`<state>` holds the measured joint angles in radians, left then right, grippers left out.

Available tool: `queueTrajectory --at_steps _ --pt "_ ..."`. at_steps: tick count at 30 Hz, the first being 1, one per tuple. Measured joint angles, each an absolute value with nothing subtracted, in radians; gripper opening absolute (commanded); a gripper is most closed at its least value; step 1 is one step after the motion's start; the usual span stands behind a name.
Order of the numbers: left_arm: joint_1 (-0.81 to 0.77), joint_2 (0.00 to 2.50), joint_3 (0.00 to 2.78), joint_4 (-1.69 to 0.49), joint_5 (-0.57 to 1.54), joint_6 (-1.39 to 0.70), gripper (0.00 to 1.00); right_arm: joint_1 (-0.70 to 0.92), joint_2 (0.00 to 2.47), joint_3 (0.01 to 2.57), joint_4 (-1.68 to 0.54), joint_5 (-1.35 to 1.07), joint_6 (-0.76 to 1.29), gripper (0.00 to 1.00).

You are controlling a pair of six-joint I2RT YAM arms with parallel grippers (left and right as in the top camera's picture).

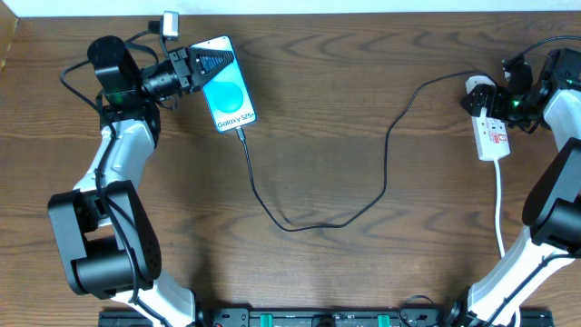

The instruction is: Plug charger to phone and switch on socket

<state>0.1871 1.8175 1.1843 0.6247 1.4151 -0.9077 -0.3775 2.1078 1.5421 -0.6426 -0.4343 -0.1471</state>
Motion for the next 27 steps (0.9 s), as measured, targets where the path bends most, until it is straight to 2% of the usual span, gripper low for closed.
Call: queueTrajectory --at_steps 27 --pt "0.187 1.818 1.184 0.625 1.415 -0.908 0.08 -0.364 2.108 1.554 -0.676 -0.401 -0.139 0.99"
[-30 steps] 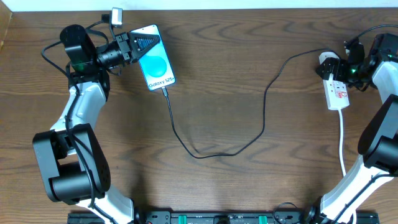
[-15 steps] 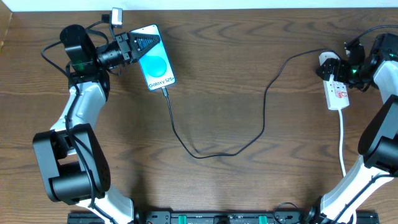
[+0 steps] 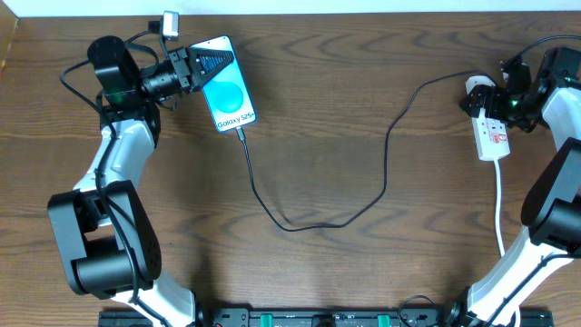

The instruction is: Plug charger to phone and switch on socket

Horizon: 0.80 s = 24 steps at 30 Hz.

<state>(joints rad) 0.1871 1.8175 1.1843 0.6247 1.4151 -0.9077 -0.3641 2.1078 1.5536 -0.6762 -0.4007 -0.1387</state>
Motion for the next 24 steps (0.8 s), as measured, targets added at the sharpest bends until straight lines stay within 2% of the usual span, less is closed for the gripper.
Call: queueTrajectory --at_steps 24 --pt "0.187 1.818 1.184 0.625 1.415 -0.908 0.07 -0.364 2.139 1.584 -0.680 -0.413 -0.135 0.99"
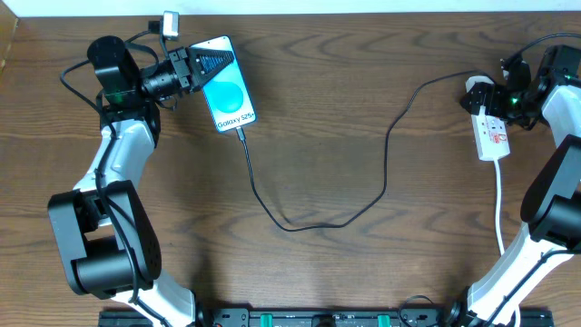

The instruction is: Plug charger to phone and switch on socket

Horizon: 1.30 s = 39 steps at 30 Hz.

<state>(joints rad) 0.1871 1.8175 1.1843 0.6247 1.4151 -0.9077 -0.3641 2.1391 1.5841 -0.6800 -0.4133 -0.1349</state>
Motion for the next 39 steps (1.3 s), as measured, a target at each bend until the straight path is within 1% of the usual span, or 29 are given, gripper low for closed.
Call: queueTrajectory --at_steps 13,27,34,39 --pt "0.187 1.818 1.184 0.625 1.415 -0.908 0.07 -0.366 2.142 1.590 -0.688 -0.405 -0.136 0.99" --pt "0.187 1.818 1.184 0.625 1.415 -0.908 0.07 -0.368 2.185 1.691 -0.808 -0.405 -0.150 0.99" --pt "0.187 1.818 1.184 0.625 1.415 -0.908 0.07 -0.367 2.189 1.728 -0.909 -0.369 -0.144 0.99" --pt "0.187 1.818 1.184 0.625 1.415 -0.908 0.07 -0.366 2.200 1.746 -0.921 -0.368 -0.142 0.99"
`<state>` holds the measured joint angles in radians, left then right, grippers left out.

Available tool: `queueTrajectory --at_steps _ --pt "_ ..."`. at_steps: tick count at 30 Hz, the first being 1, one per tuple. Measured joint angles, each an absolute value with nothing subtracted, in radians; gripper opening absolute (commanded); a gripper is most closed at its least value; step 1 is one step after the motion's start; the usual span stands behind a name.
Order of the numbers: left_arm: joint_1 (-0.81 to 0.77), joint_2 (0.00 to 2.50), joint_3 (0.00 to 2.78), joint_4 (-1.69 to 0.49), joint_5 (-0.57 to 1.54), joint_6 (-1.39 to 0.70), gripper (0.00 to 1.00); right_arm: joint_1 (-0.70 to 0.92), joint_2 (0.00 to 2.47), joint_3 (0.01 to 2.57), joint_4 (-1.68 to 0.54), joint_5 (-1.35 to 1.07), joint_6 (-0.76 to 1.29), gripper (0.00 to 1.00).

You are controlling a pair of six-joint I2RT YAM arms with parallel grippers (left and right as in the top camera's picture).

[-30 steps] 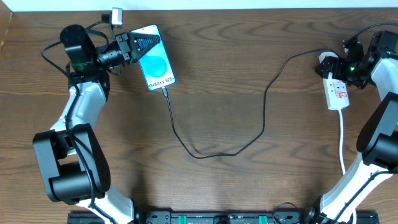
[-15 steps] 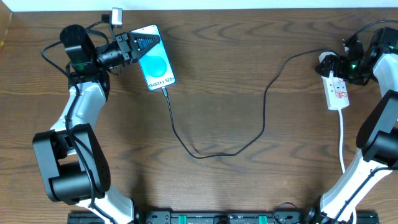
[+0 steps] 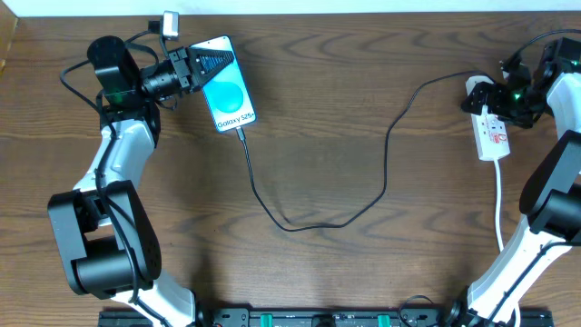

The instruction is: Plug charger to phone and switch on socket

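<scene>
A phone (image 3: 229, 89) with a lit blue screen lies at the table's upper left. A black charger cable (image 3: 386, 163) is plugged into its lower end and loops across to a white socket strip (image 3: 491, 133) at the far right. My left gripper (image 3: 211, 62) rests over the phone's top edge, fingers spread either side of it. My right gripper (image 3: 497, 98) hovers at the strip's top end by the black plug (image 3: 478, 93); its jaw state is not readable.
The strip's white lead (image 3: 500, 213) runs down toward the front edge on the right. A small white camera mount (image 3: 170, 22) sits behind the left arm. The cable's loop occupies the table's middle.
My right arm has shifted slightly up and to the right over the socket strip's top end. The strip sits tilted a touch differently. The left gripper and phone are unchanged.
Throughout, the cable stayed plugged into the phone and my left gripper stayed on the phone's top edge. My right gripper hovered at the socket strip's top end in each moment, making small shifts, and the strip turned slightly.
</scene>
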<state>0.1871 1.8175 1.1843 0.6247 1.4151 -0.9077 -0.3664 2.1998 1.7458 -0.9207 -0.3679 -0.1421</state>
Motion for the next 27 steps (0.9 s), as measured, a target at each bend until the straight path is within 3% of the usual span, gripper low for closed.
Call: queueTrajectory --at_steps 27 --pt "0.187 1.818 1.184 0.625 1.415 -0.908 0.08 -0.366 2.202 1.747 -0.892 -0.394 -0.165 0.99"
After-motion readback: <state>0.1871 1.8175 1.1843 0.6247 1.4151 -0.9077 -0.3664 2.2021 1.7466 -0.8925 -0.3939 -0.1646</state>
